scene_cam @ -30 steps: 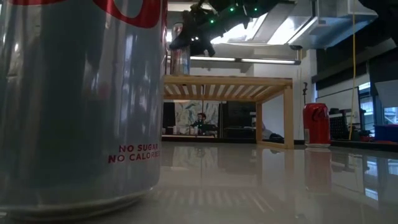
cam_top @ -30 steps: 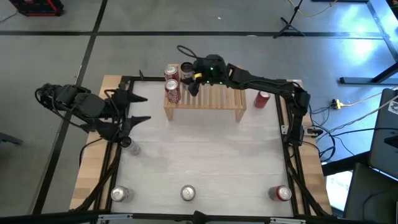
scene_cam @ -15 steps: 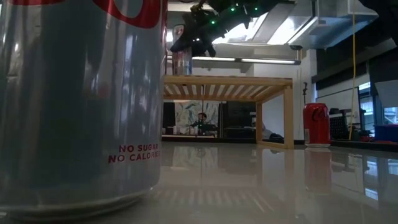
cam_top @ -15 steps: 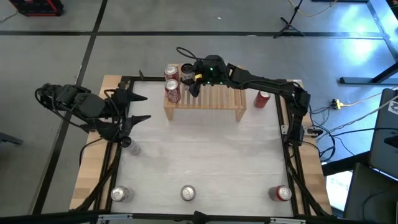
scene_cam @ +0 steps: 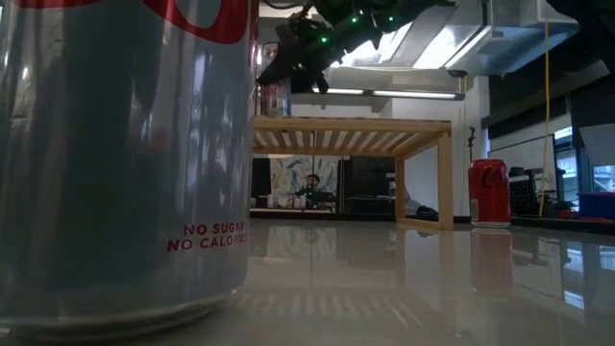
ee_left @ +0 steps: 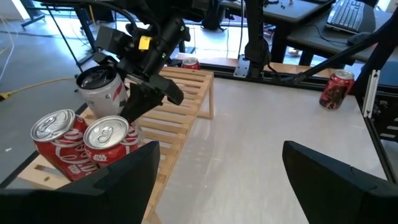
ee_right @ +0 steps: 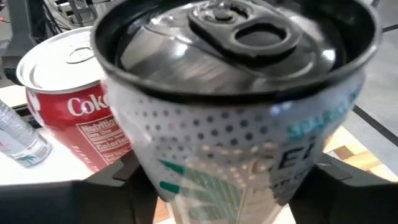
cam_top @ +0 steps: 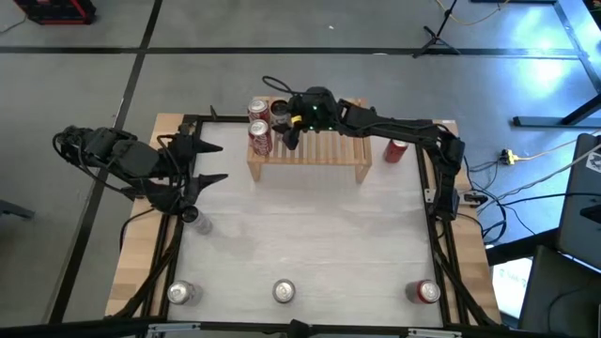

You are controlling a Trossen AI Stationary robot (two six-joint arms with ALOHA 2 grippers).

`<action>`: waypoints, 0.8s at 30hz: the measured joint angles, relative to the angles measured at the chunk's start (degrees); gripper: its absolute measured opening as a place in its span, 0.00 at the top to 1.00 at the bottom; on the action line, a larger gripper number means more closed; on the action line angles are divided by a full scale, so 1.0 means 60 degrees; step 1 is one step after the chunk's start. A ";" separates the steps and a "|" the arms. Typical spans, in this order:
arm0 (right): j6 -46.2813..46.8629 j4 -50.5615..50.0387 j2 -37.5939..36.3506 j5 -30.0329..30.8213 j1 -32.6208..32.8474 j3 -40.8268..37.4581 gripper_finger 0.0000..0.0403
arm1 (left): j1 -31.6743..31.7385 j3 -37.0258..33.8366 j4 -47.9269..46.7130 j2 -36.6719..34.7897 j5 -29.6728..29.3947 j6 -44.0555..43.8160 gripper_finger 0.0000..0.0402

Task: Place canned beverage on shelf
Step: Put the right black soda can on the shelf, then put the black soda can on the shelf aligned with the black soda can

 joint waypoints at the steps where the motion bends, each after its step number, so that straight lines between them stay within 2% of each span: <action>1: -0.0005 -0.0005 0.0000 0.0035 0.0004 0.0000 0.33 | 0.0000 0.0000 0.0000 0.0000 -0.0001 0.0000 0.18; 6: -0.0036 -0.0029 -0.0053 0.0095 0.0000 0.0000 0.20 | 0.0000 0.0000 0.0000 0.0000 0.0001 0.0000 0.18; 10: -0.0081 -0.0011 -0.0354 0.0102 0.0000 0.0000 0.15 | 0.0000 0.0000 0.0000 0.0000 0.0001 0.0000 0.18; 18: -0.0255 0.0284 -0.1313 0.0108 -0.0002 0.0000 0.15 | 0.0000 0.0000 -0.0004 0.0000 0.0001 0.0004 0.18; 24: -0.0263 0.0235 -0.2185 0.0695 -0.0007 0.0000 0.16 | -0.0002 0.0000 -0.0004 0.0000 0.0001 0.0004 0.18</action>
